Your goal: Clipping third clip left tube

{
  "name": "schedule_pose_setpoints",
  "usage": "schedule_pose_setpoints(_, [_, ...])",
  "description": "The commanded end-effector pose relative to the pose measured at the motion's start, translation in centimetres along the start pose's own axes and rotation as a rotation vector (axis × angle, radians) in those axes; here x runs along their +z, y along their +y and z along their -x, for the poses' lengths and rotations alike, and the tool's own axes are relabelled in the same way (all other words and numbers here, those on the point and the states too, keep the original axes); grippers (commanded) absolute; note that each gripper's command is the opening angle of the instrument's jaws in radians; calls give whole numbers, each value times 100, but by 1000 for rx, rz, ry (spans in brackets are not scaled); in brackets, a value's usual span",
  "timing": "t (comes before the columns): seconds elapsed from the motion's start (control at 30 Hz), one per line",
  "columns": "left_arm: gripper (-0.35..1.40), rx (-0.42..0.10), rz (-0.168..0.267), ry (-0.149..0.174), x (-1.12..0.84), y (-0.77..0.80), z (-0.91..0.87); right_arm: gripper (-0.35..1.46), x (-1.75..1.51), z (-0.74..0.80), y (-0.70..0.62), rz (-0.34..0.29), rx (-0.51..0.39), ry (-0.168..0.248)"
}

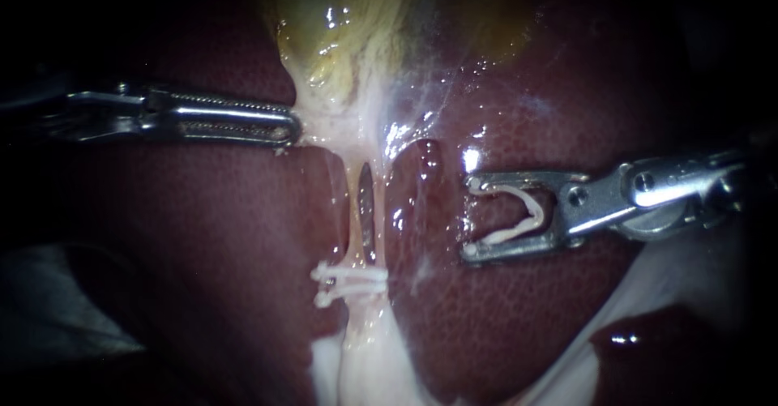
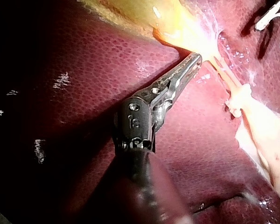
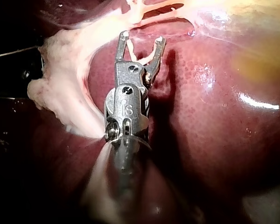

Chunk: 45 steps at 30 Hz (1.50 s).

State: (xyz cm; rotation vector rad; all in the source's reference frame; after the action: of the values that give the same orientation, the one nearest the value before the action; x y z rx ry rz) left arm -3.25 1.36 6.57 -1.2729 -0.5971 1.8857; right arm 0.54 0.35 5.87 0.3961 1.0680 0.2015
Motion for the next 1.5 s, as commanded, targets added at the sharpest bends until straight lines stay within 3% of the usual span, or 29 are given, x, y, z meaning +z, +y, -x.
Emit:
schedule_pose_setpoints(0.03, [-35,0,0,0,-1,0,0,50,-1,0,0,0,0,0])
schedule_pose_setpoints(0.27, [-35,-21,12,-5,-29,16,-24,50,-1,0,0,-5,0,1])
schedule_pose_setpoints(0.4, [-35,-9,7,18,-54,26,-42,50,1,-2,0,-10,1,3])
schedule_pose_setpoints(0.5, [-35,-7,5,21,-62,30,-46,50,6,-5,0,-30,3,11])
schedule_pose_setpoints(0.7, [-35,1,1,23,-57,31,-42,50,32,-16,0,-62,19,41])
schedule_pose_setpoints(0.83, [-35,1,1,23,-57,31,-42,49,58,-22,-1,-82,90,100])
schedule_pose_setpoints(1.07, [-35,1,0,23,-56,31,-42,49,103,-22,-5,-121,148,125])
schedule_pose_setpoints(1.27, [-35,1,0,23,-56,31,-42,49,132,-15,5,-133,193,143])
schedule_pose_setpoints(1.5, [-35,1,0,23,-56,31,-41,49,146,9,23,-128,223,141])
